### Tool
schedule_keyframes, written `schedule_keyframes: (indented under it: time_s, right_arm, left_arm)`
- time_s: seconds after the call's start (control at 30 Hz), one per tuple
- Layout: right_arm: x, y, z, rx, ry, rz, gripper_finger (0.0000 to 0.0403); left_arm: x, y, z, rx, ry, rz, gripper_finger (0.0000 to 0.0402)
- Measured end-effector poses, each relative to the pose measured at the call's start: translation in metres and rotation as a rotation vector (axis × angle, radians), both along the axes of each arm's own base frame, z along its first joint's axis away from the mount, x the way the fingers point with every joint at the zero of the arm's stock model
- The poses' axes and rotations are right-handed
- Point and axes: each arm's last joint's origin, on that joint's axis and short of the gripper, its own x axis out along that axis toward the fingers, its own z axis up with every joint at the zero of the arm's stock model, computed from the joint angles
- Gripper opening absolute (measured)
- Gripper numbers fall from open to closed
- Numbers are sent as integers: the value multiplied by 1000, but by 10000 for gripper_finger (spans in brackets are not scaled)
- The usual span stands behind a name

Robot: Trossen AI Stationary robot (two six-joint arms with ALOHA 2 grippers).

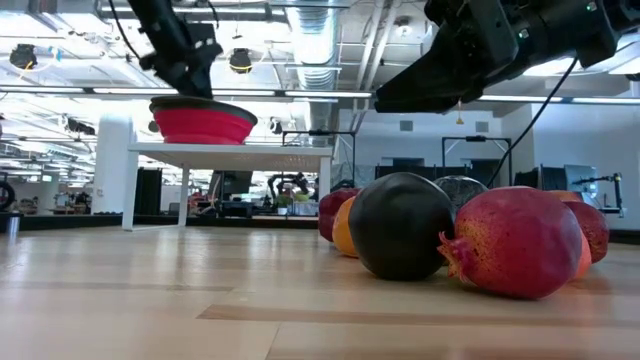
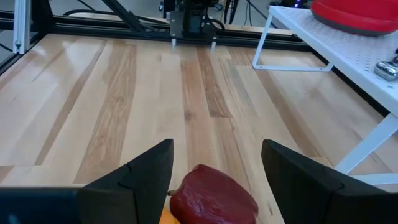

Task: Pick & Place Fruit
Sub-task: Put the top purple plum into the red strainer bowl on the shelf, then put the left red apple into the red strainer bowl on the shelf

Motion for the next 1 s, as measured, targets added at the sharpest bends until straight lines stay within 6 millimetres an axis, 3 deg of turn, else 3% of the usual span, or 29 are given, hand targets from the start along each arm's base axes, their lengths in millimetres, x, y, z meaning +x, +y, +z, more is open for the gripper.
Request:
schedule_keyframes:
  time_s: [0.23,0.6,0.87,1.0]
  right_arm:
    - [0,0,0,-1,1,1,240]
    - [0,0,0,-5,2,2,240]
    - [0,0,0,-8,2,3,240]
    - [1,-2,0,-8,2,-6,240]
  left_arm:
    - [7,18,-16,-48,75,50,235]
    - [10,22,-22,-61,95,58,294]
    - [-3,13,-6,-19,27,58,328]
    - [-13,-1,11,-10,-112,10,332]
